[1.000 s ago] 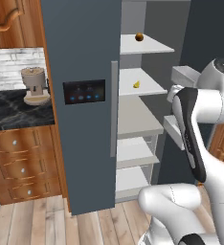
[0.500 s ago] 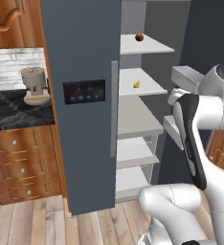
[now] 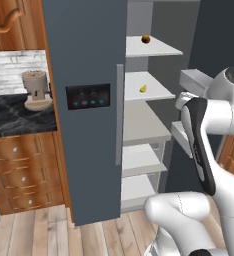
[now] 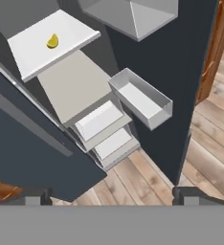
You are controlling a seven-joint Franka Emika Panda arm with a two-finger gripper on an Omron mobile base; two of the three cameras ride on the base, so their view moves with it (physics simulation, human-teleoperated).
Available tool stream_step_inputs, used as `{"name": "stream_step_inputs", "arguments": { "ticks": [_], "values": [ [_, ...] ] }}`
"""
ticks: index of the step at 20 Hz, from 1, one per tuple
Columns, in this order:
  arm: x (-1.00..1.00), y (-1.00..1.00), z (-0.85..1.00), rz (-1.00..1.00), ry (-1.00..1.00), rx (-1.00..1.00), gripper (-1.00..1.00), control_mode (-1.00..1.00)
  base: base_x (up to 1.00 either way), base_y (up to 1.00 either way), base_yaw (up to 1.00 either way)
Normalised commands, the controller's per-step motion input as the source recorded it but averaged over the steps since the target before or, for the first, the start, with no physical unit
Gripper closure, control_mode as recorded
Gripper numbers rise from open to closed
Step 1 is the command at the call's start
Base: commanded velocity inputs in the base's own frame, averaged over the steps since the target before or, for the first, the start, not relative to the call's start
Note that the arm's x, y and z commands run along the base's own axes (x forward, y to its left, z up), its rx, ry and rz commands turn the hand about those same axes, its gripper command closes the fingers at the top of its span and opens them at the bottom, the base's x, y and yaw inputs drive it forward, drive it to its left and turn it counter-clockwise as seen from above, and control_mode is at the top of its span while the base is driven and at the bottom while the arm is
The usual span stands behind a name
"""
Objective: Take the lemon wedge from the fridge and place it on the plate with fish on the dining counter.
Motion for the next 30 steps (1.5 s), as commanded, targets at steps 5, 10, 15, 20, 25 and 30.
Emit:
{"name": "stream_step_inputs", "arguments": {
  "ticks": [5, 10, 15, 20, 25, 30],
  "values": [
    [0.0, 0.0, 0.0, 0.0, 0.0, 0.0, -1.0, 1.0, 0.52, -0.03, 0.0],
    [0.0, 0.0, 0.0, 0.0, 0.0, 0.0, -1.0, 1.0, 0.61, 0.0, 0.0],
    [0.0, 0.0, 0.0, 0.0, 0.0, 0.0, -1.0, 1.0, 0.65, -0.01, 0.0],
    [0.0, 0.0, 0.0, 0.0, 0.0, 0.0, -1.0, 1.0, 0.4, -0.17, 0.03],
    [0.0, 0.0, 0.0, 0.0, 0.0, 0.0, -1.0, 1.0, 0.19, -0.25, 0.0],
    [0.0, 0.0, 0.0, 0.0, 0.0, 0.0, -1.0, 1.0, 0.35, -0.3, 0.08]
  ]
}}
